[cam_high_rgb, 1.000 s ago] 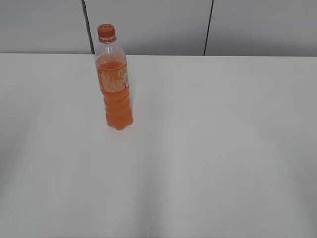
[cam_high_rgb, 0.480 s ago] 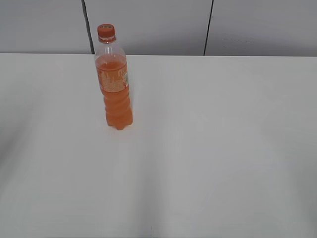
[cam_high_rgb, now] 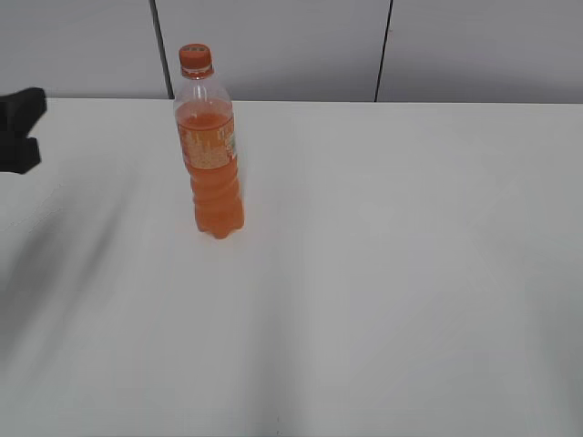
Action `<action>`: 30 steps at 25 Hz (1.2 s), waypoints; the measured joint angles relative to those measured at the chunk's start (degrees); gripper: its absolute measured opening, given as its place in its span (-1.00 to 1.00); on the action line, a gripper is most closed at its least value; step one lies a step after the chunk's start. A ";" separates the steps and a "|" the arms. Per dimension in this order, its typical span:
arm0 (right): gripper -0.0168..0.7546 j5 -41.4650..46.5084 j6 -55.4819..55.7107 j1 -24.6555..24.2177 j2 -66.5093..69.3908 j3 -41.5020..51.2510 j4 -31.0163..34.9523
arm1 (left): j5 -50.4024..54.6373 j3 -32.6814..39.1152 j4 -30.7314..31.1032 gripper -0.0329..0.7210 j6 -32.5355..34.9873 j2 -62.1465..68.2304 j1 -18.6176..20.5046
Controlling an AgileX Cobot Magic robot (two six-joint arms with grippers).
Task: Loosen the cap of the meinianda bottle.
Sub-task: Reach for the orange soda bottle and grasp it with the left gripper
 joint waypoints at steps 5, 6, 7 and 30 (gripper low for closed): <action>0.56 0.00 0.00 0.00 0.00 0.00 0.00 | -8.37 0.00 3.69 0.28 -4.26 9.85 -4.48; 0.56 0.00 0.00 0.00 0.00 0.00 0.00 | -9.72 0.00 5.41 0.27 -4.26 11.81 -5.30; 0.56 0.00 0.00 0.00 0.00 0.00 0.00 | -11.37 0.00 7.03 0.27 -4.65 13.43 -6.07; 0.56 0.00 0.00 0.00 0.00 0.00 0.00 | -39.22 -0.14 20.63 0.61 -5.54 45.57 -7.60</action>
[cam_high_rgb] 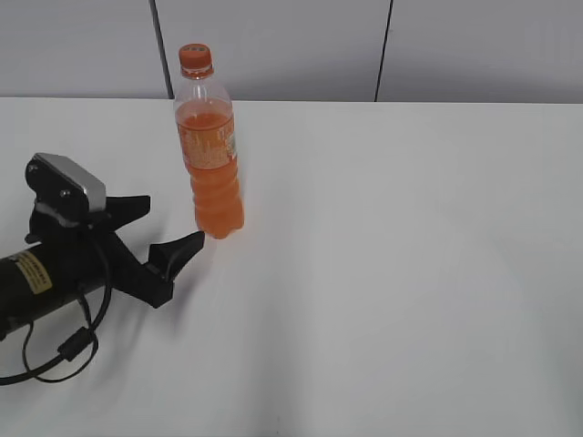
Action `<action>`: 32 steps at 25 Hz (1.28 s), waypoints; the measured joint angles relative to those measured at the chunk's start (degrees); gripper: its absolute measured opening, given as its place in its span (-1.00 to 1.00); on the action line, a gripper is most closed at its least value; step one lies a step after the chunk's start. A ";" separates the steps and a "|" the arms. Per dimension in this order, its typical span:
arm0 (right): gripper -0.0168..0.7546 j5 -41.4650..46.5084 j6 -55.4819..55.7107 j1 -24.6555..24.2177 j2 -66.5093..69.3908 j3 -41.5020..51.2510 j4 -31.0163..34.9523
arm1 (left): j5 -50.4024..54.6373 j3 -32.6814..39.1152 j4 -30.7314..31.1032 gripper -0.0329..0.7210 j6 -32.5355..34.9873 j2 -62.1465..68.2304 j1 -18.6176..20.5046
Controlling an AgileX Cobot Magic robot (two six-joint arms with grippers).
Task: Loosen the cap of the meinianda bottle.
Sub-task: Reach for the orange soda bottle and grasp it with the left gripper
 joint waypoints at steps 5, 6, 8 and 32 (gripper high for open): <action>0.56 0.00 0.00 0.00 0.00 0.00 0.00 | -0.24 0.00 -4.34 0.65 -0.04 2.84 0.00; 0.56 0.00 0.00 0.00 0.00 0.00 0.00 | -0.24 -0.33 -4.39 0.65 -0.04 3.07 0.00; 0.56 0.00 0.00 0.00 0.00 0.00 0.00 | -0.24 -1.37 -4.27 0.66 -0.06 3.42 0.00; 0.56 0.00 0.00 0.00 0.00 0.00 0.00 | 8.60 -20.42 3.99 0.83 -7.18 8.63 0.00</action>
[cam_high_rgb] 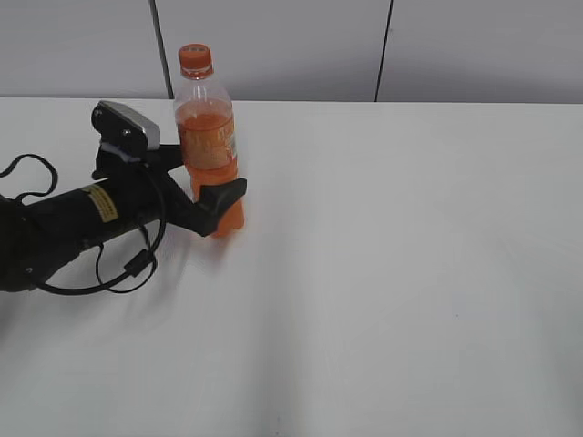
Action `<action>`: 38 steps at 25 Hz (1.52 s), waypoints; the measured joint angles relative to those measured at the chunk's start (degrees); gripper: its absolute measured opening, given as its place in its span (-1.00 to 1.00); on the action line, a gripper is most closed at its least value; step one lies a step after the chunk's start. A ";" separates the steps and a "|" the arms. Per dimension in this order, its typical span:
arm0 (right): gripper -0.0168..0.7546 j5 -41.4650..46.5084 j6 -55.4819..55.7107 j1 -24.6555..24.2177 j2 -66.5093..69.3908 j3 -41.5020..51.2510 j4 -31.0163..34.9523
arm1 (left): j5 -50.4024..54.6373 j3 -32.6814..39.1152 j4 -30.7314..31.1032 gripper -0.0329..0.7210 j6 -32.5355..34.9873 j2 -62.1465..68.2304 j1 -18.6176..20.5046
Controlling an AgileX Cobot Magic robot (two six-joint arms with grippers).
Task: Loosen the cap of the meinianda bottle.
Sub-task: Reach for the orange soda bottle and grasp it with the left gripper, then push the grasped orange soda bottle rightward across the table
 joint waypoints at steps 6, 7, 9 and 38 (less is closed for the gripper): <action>0.56 0.00 0.00 0.00 0.00 0.00 0.00 | 0.04 -2.47 0.05 0.82 -0.19 0.21 0.00; 0.56 0.00 0.00 0.00 0.00 0.00 0.00 | 0.04 -2.47 0.05 0.81 -0.19 0.21 0.00; 0.56 0.00 0.00 0.00 0.00 0.00 0.00 | 0.16 -2.47 0.05 0.78 -0.19 0.21 0.00; 0.56 0.00 -0.01 0.00 0.00 0.00 0.00 | -1.50 -2.48 2.97 0.22 -0.42 0.56 -0.24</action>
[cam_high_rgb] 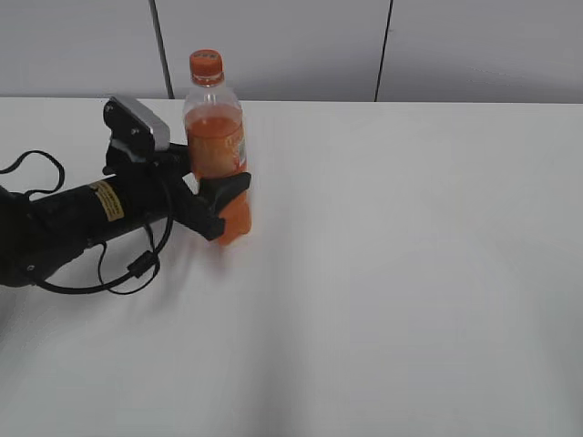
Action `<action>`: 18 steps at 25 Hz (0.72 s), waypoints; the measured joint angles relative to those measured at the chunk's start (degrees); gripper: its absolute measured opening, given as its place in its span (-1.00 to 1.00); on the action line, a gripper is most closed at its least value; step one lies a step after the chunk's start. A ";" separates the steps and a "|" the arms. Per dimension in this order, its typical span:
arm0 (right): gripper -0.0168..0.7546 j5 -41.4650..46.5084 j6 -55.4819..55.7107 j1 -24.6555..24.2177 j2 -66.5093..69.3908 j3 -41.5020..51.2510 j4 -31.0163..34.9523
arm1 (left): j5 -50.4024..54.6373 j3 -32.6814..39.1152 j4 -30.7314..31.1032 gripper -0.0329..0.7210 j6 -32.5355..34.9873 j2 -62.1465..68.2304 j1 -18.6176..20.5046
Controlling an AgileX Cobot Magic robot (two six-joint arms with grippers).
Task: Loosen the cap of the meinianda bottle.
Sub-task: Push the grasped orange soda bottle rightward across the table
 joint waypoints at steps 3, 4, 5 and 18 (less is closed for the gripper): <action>0.56 0.00 0.00 0.00 0.00 0.00 0.00 | -1.24 0.00 5.02 0.22 0.00 0.07 0.00; 0.56 0.00 0.00 0.00 0.00 0.00 0.00 | -2.03 0.00 6.89 0.22 0.00 0.13 -0.07; 0.56 0.00 0.00 0.00 0.00 0.00 0.00 | -2.66 0.00 8.16 0.22 -0.24 0.13 -0.29; 0.56 0.00 -0.08 0.00 0.00 0.00 0.00 | -3.43 0.00 15.30 0.22 -5.49 0.13 -9.14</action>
